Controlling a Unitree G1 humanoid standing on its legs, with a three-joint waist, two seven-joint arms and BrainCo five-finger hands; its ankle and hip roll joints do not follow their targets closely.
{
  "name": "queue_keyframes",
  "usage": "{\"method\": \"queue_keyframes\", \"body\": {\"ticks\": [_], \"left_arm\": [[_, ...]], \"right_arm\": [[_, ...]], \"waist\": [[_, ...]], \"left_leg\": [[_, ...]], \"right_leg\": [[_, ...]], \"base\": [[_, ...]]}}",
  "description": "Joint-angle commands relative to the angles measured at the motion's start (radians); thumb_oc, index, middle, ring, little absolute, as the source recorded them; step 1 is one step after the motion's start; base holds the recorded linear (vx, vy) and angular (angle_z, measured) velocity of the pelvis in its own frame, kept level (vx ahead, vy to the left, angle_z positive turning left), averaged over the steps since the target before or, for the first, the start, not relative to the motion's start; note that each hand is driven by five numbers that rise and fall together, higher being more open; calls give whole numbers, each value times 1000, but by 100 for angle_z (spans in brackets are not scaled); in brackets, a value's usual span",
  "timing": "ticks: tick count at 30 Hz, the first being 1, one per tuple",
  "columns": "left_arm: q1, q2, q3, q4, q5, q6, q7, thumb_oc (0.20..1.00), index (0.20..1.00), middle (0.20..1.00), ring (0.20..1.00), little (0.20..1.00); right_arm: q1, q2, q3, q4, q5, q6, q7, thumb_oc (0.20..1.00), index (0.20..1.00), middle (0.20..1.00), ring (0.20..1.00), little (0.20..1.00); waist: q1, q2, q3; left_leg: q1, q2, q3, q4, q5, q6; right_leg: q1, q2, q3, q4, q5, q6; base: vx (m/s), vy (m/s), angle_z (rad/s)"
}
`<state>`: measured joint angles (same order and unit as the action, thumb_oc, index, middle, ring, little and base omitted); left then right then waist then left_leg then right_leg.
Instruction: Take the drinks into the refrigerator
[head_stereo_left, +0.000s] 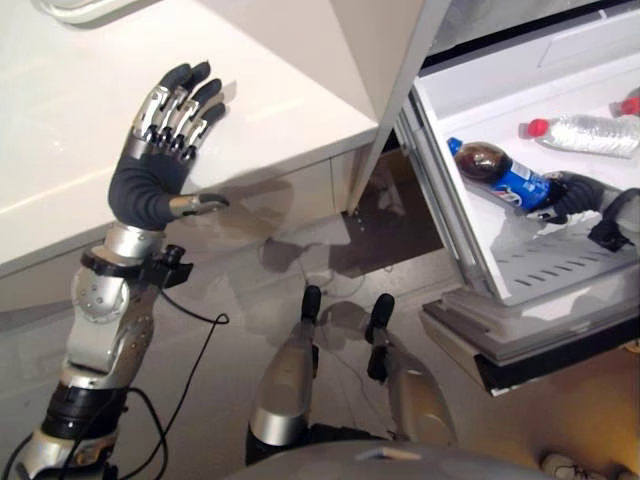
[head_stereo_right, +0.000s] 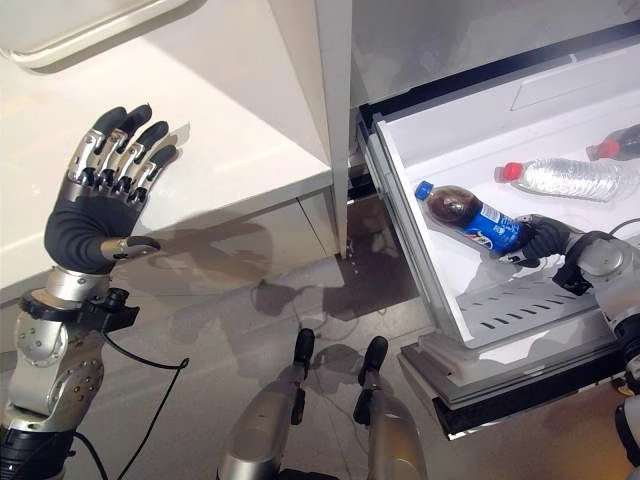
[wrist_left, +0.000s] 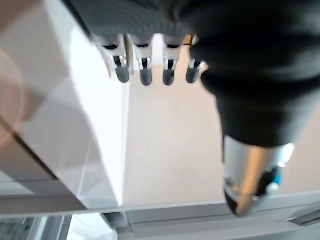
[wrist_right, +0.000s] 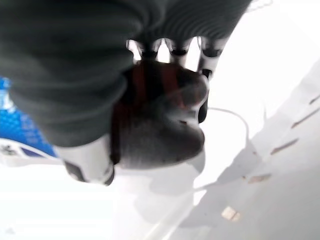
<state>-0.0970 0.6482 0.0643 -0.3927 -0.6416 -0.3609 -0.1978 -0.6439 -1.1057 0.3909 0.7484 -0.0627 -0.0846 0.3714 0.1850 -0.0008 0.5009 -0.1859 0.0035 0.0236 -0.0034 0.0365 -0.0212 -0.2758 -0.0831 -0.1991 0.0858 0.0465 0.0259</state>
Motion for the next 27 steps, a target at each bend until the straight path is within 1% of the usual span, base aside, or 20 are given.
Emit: {"method": "queue_keyframes", "body": {"ticks": [1,6,12,13,14,21,27], "left_arm": [[58,-10,26,-46,34,-23,9,1000,1000,1000,1000,1000],[55,-16,33,-47,46,-24,20,1000,1000,1000,1000,1000],[56,-24,37,-51,51,-26,27,1000,1000,1000,1000,1000],[55,-25,38,-52,51,-25,29,1000,1000,1000,1000,1000],[54,-27,39,-52,49,-25,30,1000,1000,1000,1000,1000],[49,-29,38,-51,47,-25,30,1000,1000,1000,1000,1000],[35,-23,38,-45,39,-25,29,1000,1000,1000,1000,1000]], "right_arm": [[97,-2,124,41,-64,-14,46,200,200,200,200,200],[109,-3,131,41,-97,-10,63,200,200,200,200,200],[100,5,128,51,-103,-8,56,200,200,200,200,200],[91,8,134,54,-103,-8,55,658,658,658,658,658],[87,7,137,51,-105,-5,61,1000,1000,1000,1000,1000],[59,16,138,54,-79,-1,58,1000,1000,1000,1000,1000],[18,15,138,41,-44,0,41,1000,1000,1000,1000,1000]], "waist": [[-40,27,19],[-41,24,19],[-40,23,19],[-41,22,19],[-41,22,19],[-43,21,19],[-44,14,19]], "left_leg": [[-58,22,-14,-9,23,-28],[-61,23,-16,-19,25,-27],[-57,23,-13,-22,22,-26],[-56,23,-10,-23,22,-25],[-56,23,-10,-23,22,-25],[-51,22,-3,-22,19,-25],[-40,23,-1,-20,17,-25]], "right_leg": [[-105,-19,8,130,-6,58],[-111,-16,8,124,-7,57],[-111,-15,10,123,-7,57],[-111,-15,12,123,-6,58],[-112,-15,13,123,-6,58],[-106,-15,15,115,-5,58],[-93,-15,19,114,-5,57]], "base": [[0,0,0],[0,0,0],[0,0,0],[0,0,0],[0,0,0],[0,0,0],[0,0,0]]}}
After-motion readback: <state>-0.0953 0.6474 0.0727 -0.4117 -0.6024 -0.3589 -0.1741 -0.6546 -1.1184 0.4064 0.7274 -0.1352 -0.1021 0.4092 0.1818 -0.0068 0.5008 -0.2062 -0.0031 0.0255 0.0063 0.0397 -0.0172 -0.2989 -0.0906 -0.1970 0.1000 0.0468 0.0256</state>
